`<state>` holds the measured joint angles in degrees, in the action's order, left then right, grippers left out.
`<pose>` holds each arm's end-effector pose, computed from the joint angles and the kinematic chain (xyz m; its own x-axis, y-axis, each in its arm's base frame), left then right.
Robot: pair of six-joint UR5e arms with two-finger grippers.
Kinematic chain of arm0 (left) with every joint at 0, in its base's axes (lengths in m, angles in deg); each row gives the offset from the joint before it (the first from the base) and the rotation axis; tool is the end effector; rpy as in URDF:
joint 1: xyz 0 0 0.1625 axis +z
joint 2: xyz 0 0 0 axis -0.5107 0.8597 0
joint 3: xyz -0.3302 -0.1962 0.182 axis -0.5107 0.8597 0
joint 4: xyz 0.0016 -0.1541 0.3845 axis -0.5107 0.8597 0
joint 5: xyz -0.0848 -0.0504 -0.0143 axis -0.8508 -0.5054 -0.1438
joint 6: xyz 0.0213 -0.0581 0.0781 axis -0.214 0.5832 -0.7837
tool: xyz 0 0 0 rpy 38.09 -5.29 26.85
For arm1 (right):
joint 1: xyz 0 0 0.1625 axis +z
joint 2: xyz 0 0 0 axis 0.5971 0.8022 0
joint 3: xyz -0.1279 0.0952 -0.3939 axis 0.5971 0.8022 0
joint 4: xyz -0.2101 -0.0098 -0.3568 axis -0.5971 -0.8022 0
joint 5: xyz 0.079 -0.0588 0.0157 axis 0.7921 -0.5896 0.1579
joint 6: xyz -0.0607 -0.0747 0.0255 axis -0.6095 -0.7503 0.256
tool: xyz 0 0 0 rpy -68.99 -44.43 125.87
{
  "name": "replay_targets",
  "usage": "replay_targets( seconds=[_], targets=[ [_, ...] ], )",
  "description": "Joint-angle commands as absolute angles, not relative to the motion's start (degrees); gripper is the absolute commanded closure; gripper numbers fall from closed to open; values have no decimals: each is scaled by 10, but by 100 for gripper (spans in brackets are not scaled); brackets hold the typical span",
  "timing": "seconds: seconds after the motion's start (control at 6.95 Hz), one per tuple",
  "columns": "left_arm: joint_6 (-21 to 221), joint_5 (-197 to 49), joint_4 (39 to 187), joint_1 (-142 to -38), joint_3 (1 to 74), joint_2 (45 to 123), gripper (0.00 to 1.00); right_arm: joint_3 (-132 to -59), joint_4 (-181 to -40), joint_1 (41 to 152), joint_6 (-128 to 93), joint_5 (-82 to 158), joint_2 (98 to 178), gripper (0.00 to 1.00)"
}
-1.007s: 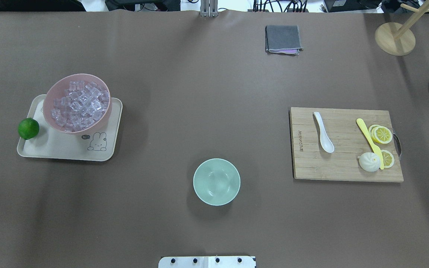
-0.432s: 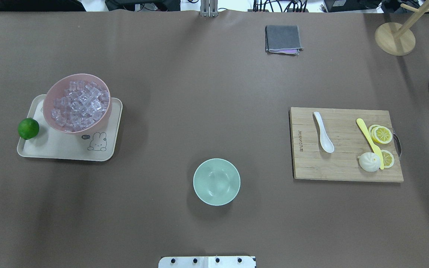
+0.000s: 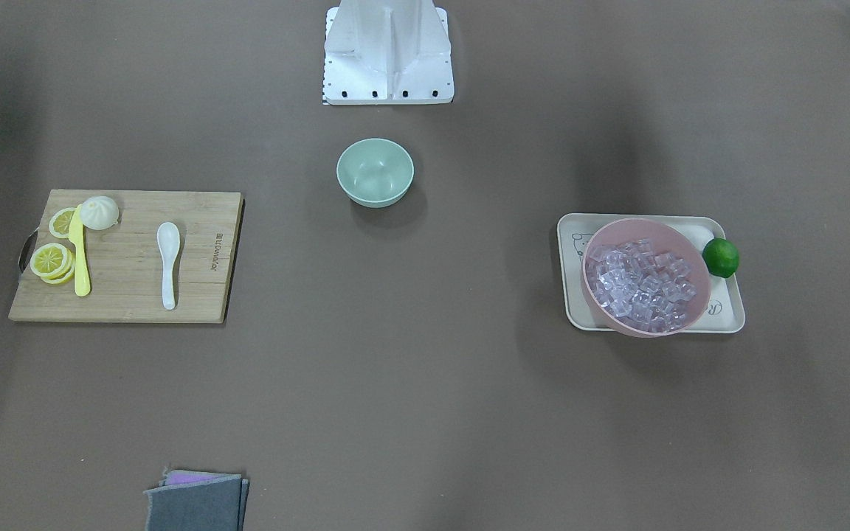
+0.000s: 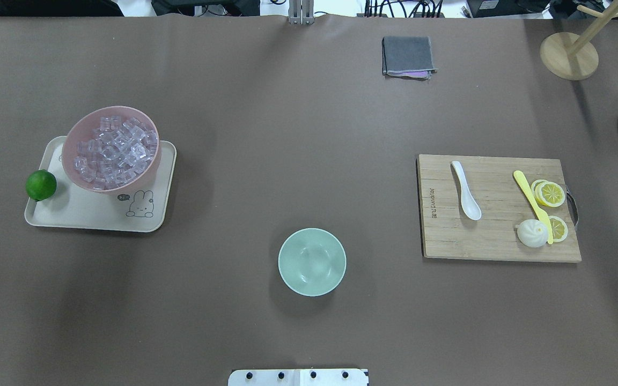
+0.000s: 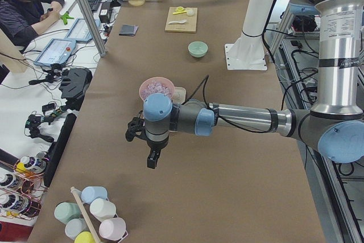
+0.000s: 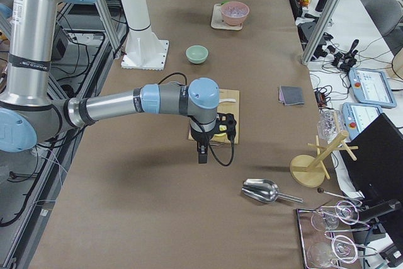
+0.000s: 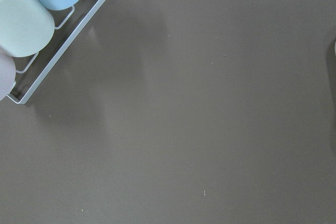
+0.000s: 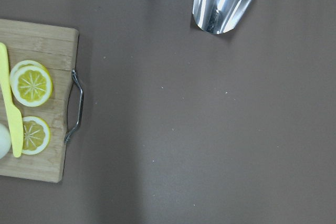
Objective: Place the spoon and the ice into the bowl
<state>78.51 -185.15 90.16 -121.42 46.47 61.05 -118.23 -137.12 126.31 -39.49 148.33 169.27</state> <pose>-0.0715 -0.4727 0.6005 0.7317 0.2153 -0.6467 -0.0729 0.9681 0.2398 0.0626 -0.3977 0.5522 0.7239 -0.1076 0.6814 0.0731 0.9942 0.0794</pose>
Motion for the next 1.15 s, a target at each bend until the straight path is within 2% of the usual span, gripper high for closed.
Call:
replay_targets(
  seconds=[0.0, 0.29, 0.58, 0.72, 1.01],
  targets=[
    [785, -1856, 904, -1214, 488, 626, 1, -1210, -1364, 1263, -395, 1485, 1682, 0],
    [785, -1859, 932, -1215, 495, 648, 2, -1222, -1272, 1263, -391, 1484, 1678, 0],
    [788, -1858, 1044, -1214, 476, 666, 2, -1216, -1252, 1265, -390, 1484, 1667, 0],
    [819, -1857, 1070, -1214, 477, 672, 2, -1219, -1248, 1266, -372, 1482, 1668, 0],
    [980, -1858, 1153, -1178, 467, 695, 1, -1190, -1142, 1266, -361, 1484, 1677, 0]
  ],
)
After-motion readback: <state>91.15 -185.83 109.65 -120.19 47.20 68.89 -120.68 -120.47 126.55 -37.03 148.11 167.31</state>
